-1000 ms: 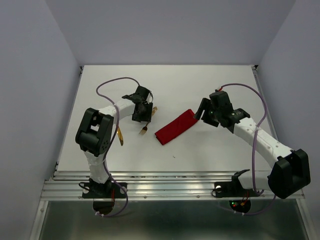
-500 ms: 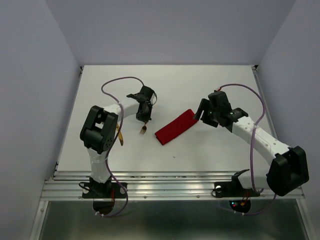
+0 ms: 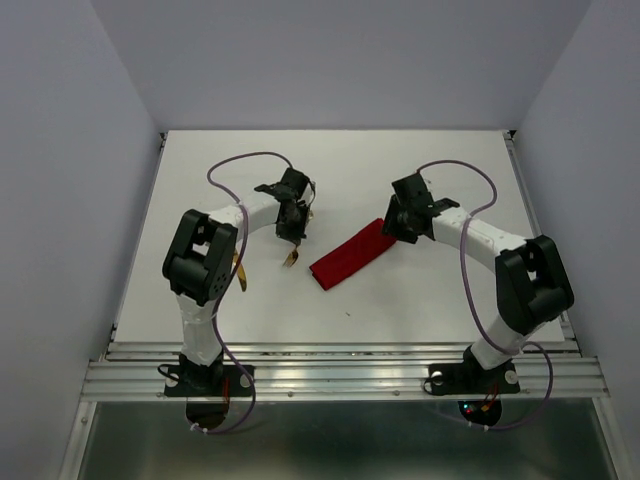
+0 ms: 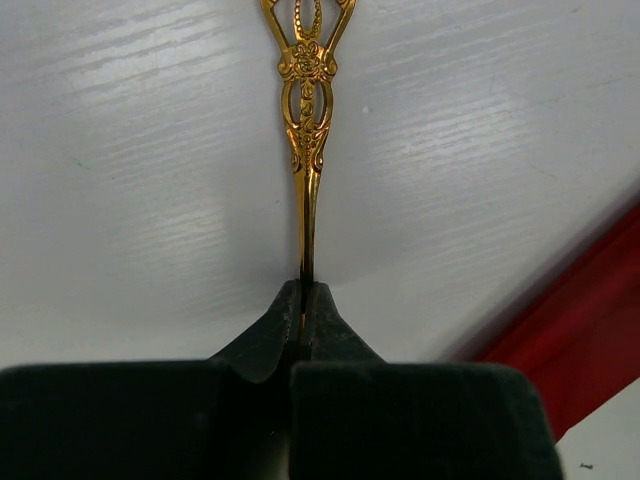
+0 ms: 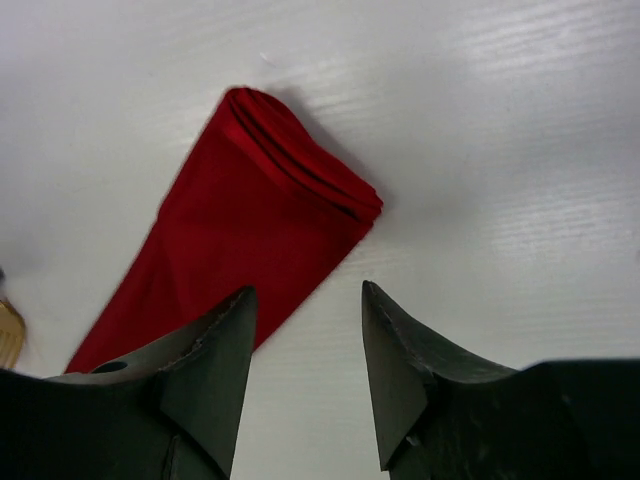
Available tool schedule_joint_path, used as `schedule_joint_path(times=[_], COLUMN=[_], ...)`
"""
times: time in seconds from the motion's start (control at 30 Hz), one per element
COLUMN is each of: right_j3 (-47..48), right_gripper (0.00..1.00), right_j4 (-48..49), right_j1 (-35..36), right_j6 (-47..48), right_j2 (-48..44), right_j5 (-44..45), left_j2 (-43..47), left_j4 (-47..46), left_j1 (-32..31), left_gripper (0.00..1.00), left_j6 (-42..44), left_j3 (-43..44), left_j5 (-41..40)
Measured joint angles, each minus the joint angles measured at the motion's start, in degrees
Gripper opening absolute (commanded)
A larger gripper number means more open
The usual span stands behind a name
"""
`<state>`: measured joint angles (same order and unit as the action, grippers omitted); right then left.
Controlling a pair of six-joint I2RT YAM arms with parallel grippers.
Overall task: Fold the napkin into a case and place the utensils inside
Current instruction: Pick up the fork from the center of the board.
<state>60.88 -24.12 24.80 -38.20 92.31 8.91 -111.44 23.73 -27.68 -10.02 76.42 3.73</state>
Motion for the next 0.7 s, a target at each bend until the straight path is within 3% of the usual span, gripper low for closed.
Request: schedule_joint_path(times=[0.27,0.37,0.7], right_j3=[9.2,11.1,17.8], right_gripper=[0.37,0.27,0.26], right_j4=[0.2,0.0,-3.2], right_j1=[-2.8,-3.6,-3.8], right_j6=[-0.9,-1.0,-0.1], right_j2=[8.5,11.1,18.7], right_j5=[1.2,2.0,2.4], left_j2=[6.4,8.6,9.0], left_j4=[3.6,4.7,8.7], left_j1=[-2.0,-3.3,-9.5], left_gripper=[0.0,0.0,0.0], left_j6=[1.8,2.1,2.1], left_j3=[0.0,0.1,2.3], left_j5=[3.0,3.5,3.8])
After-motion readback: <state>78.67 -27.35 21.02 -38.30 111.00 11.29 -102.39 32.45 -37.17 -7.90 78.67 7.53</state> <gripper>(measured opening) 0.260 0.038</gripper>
